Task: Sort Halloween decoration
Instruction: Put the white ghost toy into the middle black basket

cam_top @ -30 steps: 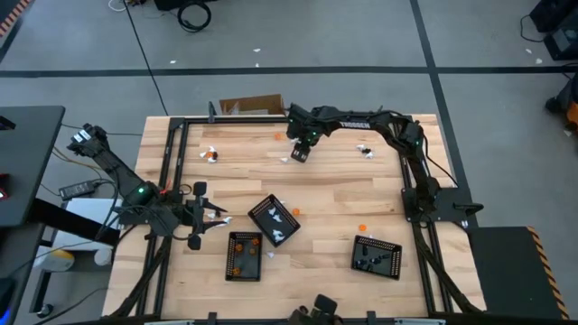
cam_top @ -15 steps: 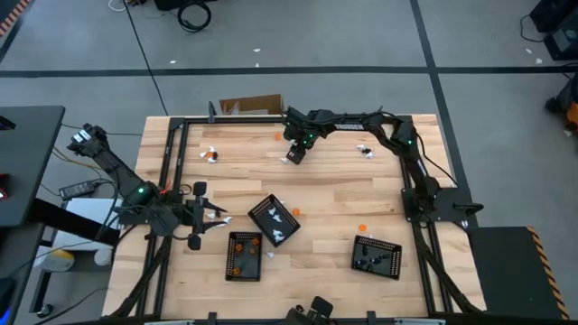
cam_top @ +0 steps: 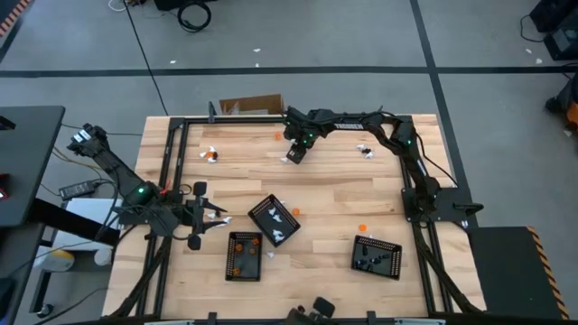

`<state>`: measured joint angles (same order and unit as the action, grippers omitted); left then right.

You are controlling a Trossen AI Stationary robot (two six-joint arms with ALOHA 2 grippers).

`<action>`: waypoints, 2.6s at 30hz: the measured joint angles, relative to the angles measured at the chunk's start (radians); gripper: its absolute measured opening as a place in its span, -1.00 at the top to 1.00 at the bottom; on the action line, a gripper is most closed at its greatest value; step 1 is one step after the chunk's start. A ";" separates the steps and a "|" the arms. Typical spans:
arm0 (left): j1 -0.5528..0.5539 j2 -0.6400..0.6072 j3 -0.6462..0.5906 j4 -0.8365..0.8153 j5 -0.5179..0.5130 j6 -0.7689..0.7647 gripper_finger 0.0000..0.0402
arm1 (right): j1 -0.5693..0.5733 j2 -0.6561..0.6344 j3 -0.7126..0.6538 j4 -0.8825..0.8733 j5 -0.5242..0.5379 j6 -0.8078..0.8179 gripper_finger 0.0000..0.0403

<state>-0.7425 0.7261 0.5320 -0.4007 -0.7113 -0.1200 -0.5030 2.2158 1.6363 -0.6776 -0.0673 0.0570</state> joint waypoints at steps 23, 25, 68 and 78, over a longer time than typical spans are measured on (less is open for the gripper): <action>0.000 0.000 0.000 -0.001 0.000 0.000 0.23 | 0.079 0.002 0.105 -0.196 0.026 -0.062 0.97; 0.000 0.000 0.000 -0.001 0.000 0.000 0.23 | 0.092 0.002 0.119 -0.226 0.067 -0.078 0.98; 0.000 0.000 0.000 -0.001 0.001 -0.015 0.23 | 0.036 -0.116 -0.003 -0.247 0.164 -0.008 0.09; 0.000 0.000 0.000 -0.002 0.000 -0.017 0.23 | 0.035 -0.120 -0.058 -0.263 0.147 0.079 -0.20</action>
<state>-0.7429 0.7265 0.5316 -0.4026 -0.7109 -0.1368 -0.4677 2.0962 1.5788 -0.9403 0.0800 0.1356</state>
